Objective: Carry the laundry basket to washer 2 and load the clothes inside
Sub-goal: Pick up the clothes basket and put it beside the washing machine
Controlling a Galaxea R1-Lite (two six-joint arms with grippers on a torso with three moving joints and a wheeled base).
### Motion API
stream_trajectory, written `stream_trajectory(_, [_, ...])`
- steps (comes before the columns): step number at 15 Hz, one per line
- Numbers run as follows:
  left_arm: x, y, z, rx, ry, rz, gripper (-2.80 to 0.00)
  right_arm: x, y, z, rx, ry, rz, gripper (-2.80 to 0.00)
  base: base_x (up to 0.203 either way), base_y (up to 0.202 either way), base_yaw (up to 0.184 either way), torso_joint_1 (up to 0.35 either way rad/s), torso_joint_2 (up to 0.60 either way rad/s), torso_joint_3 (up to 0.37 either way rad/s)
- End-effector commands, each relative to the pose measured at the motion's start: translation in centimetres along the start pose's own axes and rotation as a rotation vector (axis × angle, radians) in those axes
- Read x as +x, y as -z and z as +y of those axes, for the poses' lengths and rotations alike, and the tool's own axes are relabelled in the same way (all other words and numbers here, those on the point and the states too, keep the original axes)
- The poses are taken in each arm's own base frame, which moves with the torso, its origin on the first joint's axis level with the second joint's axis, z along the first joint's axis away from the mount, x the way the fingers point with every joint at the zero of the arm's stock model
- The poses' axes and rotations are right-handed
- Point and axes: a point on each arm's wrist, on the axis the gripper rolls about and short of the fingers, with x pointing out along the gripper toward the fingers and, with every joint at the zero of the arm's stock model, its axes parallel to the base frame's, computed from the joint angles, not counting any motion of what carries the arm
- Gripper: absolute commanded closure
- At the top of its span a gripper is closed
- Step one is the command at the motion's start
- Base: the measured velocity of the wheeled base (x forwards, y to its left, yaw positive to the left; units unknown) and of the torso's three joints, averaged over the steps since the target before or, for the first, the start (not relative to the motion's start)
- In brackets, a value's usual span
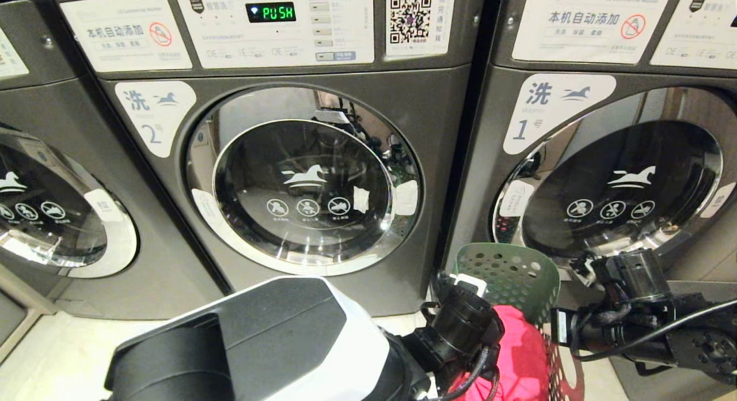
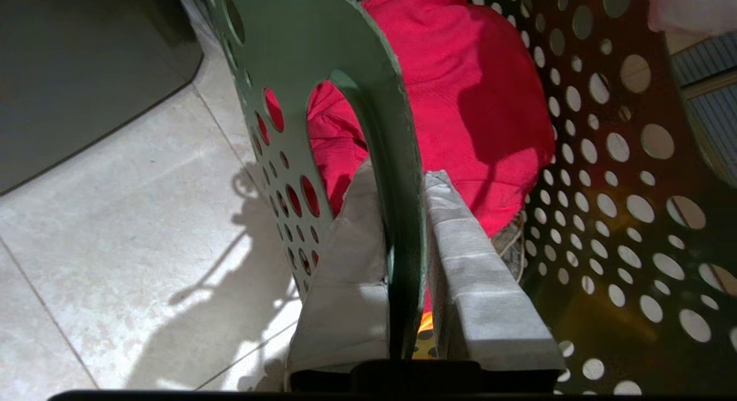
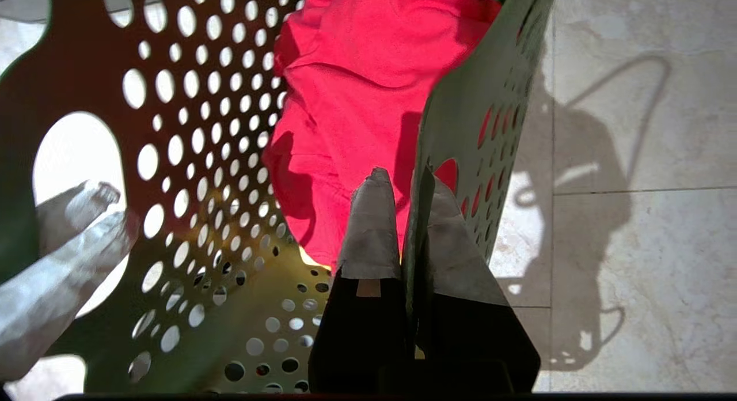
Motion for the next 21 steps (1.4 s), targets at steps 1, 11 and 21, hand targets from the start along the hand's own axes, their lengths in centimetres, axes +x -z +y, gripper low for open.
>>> stream_trajectory(1, [-0.1, 0.3, -1.2, 0.009, 0.025, -0.002, 0.0, -0.1, -0.2, -0.4, 0.012, 0.009, -0.007, 0.0, 0.0, 0.0, 0.0, 0.007, 0.0, -0.197])
stream_trajectory(11, [1.4, 0.6, -2.9, 0.023, 0.04, -0.005, 0.0, 0.5, -0.6, -1.9, 0.052, 0.049, -0.005, 0.0, 0.0, 0.0, 0.0, 0.005, 0.0, -0.204])
stream_trajectory(21, [4.5, 0.8, -2.0, 0.011, -0.062, -0.002, 0.0, 3.7, -0.4, -2.8, 0.056, 0.064, -0.02, 0.0, 0.0, 0.0, 0.0, 0.002, 0.0, -0.196])
